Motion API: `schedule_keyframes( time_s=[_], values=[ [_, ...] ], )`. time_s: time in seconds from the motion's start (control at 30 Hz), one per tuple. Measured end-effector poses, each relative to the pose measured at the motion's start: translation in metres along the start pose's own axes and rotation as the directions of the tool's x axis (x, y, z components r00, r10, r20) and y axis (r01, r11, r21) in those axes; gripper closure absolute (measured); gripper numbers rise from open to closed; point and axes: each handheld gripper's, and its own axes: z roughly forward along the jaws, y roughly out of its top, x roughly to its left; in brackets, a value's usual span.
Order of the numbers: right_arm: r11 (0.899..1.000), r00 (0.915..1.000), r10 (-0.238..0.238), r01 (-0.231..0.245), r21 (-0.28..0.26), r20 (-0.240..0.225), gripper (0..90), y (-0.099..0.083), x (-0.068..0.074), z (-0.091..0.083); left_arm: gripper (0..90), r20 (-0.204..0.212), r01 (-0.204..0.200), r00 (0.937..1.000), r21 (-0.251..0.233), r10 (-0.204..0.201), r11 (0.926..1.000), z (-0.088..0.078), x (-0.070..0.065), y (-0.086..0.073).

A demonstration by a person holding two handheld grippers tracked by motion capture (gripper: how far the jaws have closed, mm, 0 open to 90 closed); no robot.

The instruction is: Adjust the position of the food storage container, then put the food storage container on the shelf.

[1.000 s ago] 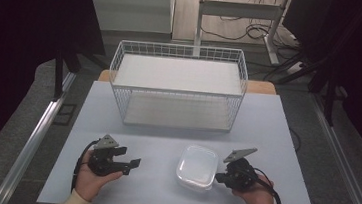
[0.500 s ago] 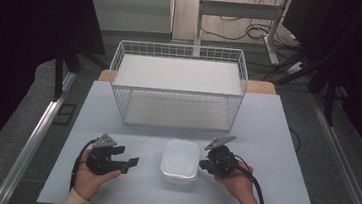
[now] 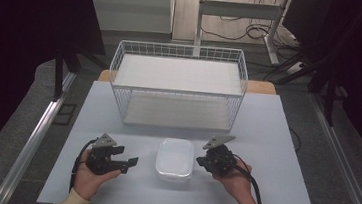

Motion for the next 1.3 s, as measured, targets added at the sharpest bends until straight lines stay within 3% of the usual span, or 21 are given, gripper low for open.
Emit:
schedule_keyframes(
  time_s=[0.13,0.27,0.33,0.37,0.43,0.6,0.73,1.0,1.1,1.2,1.23,1.3],
  values=[
    [0.997,0.9988,0.035,-0.033,-0.073,0.035,89.6,-0.015,0.002,-0.017,27.3,0.005,0.005,1.0,-0.006,-0.005,1.0,-0.001,0.001,0.0],
    [0.988,0.9946,0.089,-0.082,-0.133,0.052,82.6,-0.026,0.001,-0.025,27.0,0.011,0.02,0.9997,-0.014,-0.02,0.9997,-0.003,0.001,0.001],
    [0.973,0.9871,0.155,-0.146,-0.179,0.038,69.8,-0.033,-0.001,-0.029,27.0,0.016,0.024,0.9996,-0.016,-0.024,0.9996,-0.003,0.001,0.001],
    [0.963,0.9805,0.189,-0.173,-0.208,0.055,53.8,-0.038,-0.001,-0.032,26.9,0.024,0.028,0.9993,-0.017,-0.028,0.9995,-0.002,0.0,0.001],
    [0.957,0.9766,0.202,-0.181,-0.226,0.074,42.1,-0.04,-0.001,-0.033,27.0,0.029,0.028,0.9992,-0.016,-0.028,0.9995,-0.001,-0.001,0.002],
    [0.94,0.9726,0.231,-0.215,-0.264,0.03,25.4,-0.04,-0.003,-0.034,27.2,0.042,0.028,0.9988,-0.019,-0.027,0.9994,-0.003,-0.004,0.002],
    [0.943,0.974,0.226,-0.215,-0.254,0.017,22.4,-0.041,-0.002,-0.033,27.3,0.043,0.031,0.9986,-0.031,-0.03,0.999,-0.006,-0.004,0.004],
    [0.909,0.9513,0.305,-0.304,-0.286,-0.042,27.4,-0.038,-0.003,-0.038,27.2,0.075,0.031,0.9968,-0.039,-0.028,0.9988,-0.008,-0.013,0.012],
    [0.901,0.9448,0.323,-0.325,-0.288,-0.057,28.6,-0.035,-0.004,-0.04,27.3,0.093,0.072,0.9933,-0.026,-0.07,0.997,-0.009,-0.013,0.017],
    [0.878,0.9269,0.369,-0.372,-0.301,-0.07,30.8,-0.03,-0.008,-0.044,27.4,0.151,0.156,0.9768,-0.011,-0.152,0.9877,-0.003,-0.013,0.025],
    [0.878,0.9269,0.369,-0.372,-0.301,-0.07,30.8,-0.03,-0.008,-0.044,27.4,0.151,0.156,0.9768,-0.011,-0.152,0.9877,-0.003,-0.013,0.025],
    [0.861,0.9097,0.408,-0.412,-0.297,-0.08,31.9,-0.025,-0.009,-0.044,27.4,0.16,0.141,0.9769,0.018,-0.142,0.9899,0.006,-0.018,0.032]
  ],
)
